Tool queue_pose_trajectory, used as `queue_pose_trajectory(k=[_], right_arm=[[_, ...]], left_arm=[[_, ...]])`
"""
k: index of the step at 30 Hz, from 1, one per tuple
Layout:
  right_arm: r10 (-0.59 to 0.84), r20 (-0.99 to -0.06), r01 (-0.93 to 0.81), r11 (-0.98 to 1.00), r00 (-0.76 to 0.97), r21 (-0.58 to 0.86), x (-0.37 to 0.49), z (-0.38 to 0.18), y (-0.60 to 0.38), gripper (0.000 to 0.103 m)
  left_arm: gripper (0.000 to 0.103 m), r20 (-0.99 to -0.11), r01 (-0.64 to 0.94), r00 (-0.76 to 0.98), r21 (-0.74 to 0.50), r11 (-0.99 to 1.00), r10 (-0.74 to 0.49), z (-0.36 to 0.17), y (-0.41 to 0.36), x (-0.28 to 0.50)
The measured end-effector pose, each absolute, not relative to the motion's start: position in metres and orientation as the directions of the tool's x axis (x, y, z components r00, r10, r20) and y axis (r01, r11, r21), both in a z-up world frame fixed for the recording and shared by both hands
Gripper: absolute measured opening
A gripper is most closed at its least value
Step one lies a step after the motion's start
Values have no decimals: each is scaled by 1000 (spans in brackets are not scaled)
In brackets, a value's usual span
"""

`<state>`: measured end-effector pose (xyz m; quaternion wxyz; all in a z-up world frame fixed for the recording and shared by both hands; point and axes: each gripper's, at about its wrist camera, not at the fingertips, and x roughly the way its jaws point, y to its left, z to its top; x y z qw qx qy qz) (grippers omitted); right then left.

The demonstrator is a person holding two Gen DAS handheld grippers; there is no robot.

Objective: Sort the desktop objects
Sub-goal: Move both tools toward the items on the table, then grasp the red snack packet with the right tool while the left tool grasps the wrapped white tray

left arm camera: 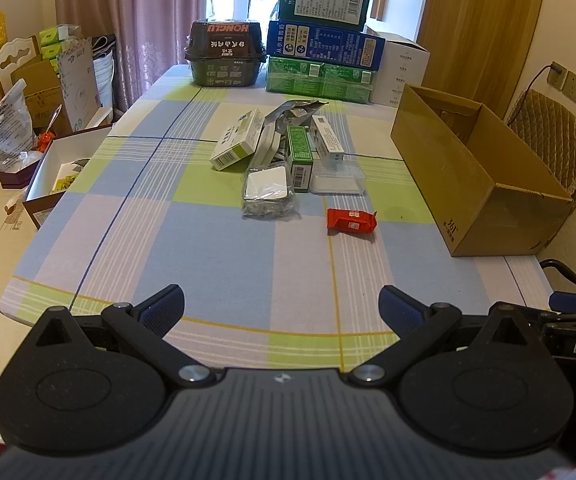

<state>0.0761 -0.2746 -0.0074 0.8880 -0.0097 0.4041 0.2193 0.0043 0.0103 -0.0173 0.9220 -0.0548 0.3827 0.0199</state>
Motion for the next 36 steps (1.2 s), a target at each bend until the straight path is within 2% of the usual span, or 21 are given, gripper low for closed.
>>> queue_pose_trajectory(k=[12, 20, 23, 26, 32, 36], right_arm=[[405, -679, -449, 885, 612, 123, 81, -7, -264, 101], [433, -676, -462, 874, 597, 151, 104, -11, -241, 101], [435, -674, -476, 868, 597, 139, 114, -16, -228, 101], [434, -675, -481, 867, 596, 133, 126, -26, -215, 101], [408, -682, -457, 881, 607, 120, 155, -54, -191, 101], [395, -693, -448, 887, 603, 116, 175, -75, -176, 90]], left_arm=[[102, -716, -79, 699, -77, 994, 0, -18, 29, 23], [102, -680, -81, 734, -78, 994, 6, -17, 51, 61], [102, -670, -76, 742, -100, 992, -11, -19, 57, 79], [102, -657, -61, 754, -70, 996, 0, -25, 60, 99], [102, -684, -41, 729, -33, 999, 7, -44, 65, 135], [102, -704, -27, 711, -28, 999, -1, -62, 68, 158]])
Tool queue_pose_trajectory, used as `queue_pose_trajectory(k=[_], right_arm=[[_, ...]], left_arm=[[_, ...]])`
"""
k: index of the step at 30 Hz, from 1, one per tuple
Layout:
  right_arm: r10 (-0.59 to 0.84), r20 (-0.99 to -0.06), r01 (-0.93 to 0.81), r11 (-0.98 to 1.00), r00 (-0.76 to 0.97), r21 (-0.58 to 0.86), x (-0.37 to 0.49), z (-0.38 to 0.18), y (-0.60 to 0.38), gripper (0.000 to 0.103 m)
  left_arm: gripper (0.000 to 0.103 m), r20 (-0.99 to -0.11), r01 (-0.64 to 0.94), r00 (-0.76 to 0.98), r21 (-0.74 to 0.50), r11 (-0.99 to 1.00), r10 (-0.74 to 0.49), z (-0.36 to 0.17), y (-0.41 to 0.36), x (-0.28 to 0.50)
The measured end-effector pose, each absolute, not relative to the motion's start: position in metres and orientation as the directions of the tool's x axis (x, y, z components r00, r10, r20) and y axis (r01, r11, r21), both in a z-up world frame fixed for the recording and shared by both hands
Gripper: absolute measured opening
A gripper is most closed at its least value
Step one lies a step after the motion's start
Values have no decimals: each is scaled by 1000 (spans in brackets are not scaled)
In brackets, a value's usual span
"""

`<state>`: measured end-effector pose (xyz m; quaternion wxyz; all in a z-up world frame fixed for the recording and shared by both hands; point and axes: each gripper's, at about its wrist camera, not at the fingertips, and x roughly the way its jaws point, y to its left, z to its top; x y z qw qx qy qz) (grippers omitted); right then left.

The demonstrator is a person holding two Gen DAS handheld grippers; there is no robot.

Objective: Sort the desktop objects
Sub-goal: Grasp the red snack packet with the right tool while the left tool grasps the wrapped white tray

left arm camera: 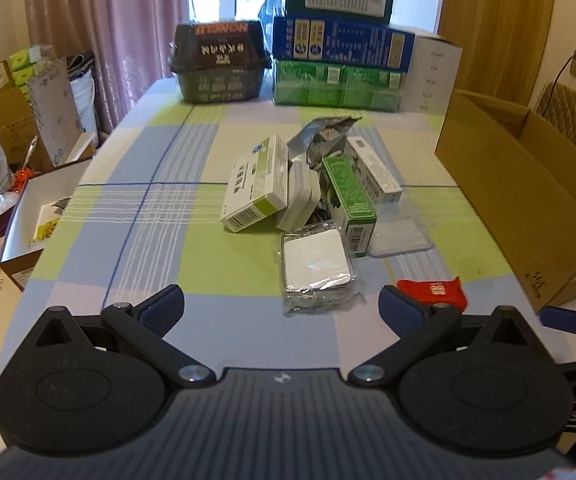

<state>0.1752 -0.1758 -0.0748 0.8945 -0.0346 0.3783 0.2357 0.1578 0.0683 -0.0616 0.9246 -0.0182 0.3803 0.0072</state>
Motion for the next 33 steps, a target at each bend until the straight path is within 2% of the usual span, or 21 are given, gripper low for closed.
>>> queue_pose_trajectory(k=[17, 22, 33], right_arm=[[297, -690, -414, 910, 660, -3, 218, -123, -118, 78], [287, -696, -398, 917, 658, 2, 224, -129, -119, 61], [295, -688, -397, 918, 663, 10, 228, -127, -131, 43]], left_arm=[[102, -714, 1, 700, -37, 999, -27, -107, 77, 212], [102, -721, 3, 691, -59, 998, -45, -114, 81, 216], [101, -725, 51, 681, -94, 994, -104, -121, 67, 226]])
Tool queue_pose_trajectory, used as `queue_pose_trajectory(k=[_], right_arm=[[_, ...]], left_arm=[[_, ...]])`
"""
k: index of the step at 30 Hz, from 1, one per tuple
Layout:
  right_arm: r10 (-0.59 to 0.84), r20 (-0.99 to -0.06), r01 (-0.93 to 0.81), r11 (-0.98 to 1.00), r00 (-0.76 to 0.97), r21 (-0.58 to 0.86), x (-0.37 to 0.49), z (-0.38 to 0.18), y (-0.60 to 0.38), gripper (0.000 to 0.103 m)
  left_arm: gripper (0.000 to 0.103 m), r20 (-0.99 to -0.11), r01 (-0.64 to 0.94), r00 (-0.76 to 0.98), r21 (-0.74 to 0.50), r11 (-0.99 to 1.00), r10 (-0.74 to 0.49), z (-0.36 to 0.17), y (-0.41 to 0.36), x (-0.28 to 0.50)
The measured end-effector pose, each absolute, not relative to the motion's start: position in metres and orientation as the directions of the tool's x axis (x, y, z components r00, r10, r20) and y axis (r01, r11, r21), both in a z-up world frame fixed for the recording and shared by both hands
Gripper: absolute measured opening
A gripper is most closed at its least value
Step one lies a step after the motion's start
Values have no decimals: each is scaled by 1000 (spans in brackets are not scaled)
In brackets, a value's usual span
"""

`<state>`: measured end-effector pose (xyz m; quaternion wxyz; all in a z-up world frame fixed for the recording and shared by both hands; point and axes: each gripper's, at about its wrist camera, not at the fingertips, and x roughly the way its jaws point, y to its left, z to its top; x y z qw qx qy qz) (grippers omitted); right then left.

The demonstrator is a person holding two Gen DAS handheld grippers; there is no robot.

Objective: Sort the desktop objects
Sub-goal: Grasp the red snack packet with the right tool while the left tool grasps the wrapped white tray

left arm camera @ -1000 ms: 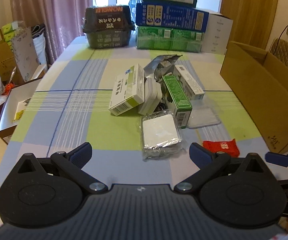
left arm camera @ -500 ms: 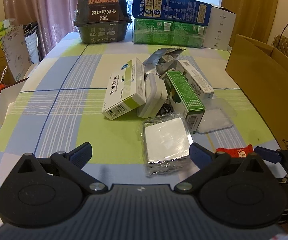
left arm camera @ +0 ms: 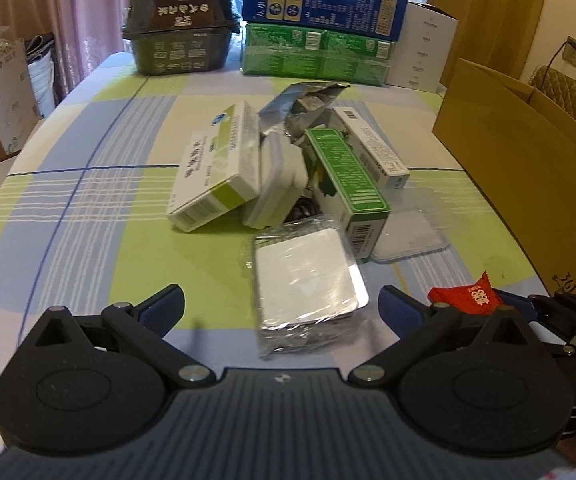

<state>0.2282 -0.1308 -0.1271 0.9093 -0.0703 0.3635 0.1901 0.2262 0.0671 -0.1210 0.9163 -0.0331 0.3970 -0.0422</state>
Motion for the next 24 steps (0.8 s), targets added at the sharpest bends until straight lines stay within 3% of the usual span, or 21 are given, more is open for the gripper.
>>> queue_pose_trajectory(k=[3, 12, 17, 24], right_arm=[[290, -688, -392, 920, 666, 9, 228, -126, -138, 42], [297, -691, -383, 923, 659, 30, 227, -125, -151, 42], [300, -693, -383, 923, 656, 38, 225, -125, -154, 42], [315, -697, -392, 919, 644, 54, 220, -121, -156, 41]], left_arm=[[99, -727, 61, 676, -101, 993, -116, -124, 62, 231], [72, -746, 85, 655, -86, 993, -120, -134, 50, 245], [64, -753, 74, 651, -61, 995, -94, -136, 47, 243], [61, -761, 67, 645, -34, 997, -69, -132, 43, 232]])
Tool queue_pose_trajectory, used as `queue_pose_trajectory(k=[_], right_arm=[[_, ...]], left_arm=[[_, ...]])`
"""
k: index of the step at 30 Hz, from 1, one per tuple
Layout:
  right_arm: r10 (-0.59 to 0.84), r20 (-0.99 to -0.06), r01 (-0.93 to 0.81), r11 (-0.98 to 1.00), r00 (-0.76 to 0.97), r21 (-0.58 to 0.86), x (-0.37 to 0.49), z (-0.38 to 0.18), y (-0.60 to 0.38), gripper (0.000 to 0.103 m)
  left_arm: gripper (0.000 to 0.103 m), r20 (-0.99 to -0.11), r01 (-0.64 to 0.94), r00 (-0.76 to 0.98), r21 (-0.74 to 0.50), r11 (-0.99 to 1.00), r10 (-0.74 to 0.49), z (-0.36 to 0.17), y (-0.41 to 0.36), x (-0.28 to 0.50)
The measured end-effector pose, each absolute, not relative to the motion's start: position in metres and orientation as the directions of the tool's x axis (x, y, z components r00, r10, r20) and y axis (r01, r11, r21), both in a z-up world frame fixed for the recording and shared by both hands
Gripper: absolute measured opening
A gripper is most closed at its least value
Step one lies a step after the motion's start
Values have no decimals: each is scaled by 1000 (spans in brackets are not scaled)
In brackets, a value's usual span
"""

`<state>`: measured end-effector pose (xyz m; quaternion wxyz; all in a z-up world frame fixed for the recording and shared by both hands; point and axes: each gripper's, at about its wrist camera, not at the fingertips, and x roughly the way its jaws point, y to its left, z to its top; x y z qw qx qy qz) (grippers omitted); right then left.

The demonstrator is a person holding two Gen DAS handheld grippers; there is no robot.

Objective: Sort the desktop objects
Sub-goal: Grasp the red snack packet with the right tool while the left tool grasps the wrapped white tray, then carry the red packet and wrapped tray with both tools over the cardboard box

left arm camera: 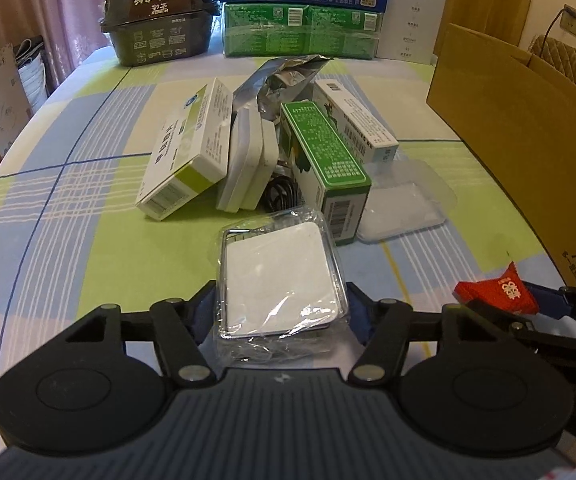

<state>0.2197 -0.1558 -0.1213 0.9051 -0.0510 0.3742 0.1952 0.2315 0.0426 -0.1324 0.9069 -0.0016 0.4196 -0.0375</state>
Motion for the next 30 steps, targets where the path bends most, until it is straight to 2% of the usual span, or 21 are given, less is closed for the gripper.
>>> queue_pose_trajectory(k=[18, 30], right_arm=[[337, -640, -398, 916, 691, 53, 185, -68, -186, 41], [347, -586, -357, 928, 732, 104, 161, -11, -235, 41]], left_arm=[[59, -717, 72, 692, -47, 996, -84, -75, 18, 178], [59, -685, 155, 712, -66, 986, -157, -27, -34, 135]])
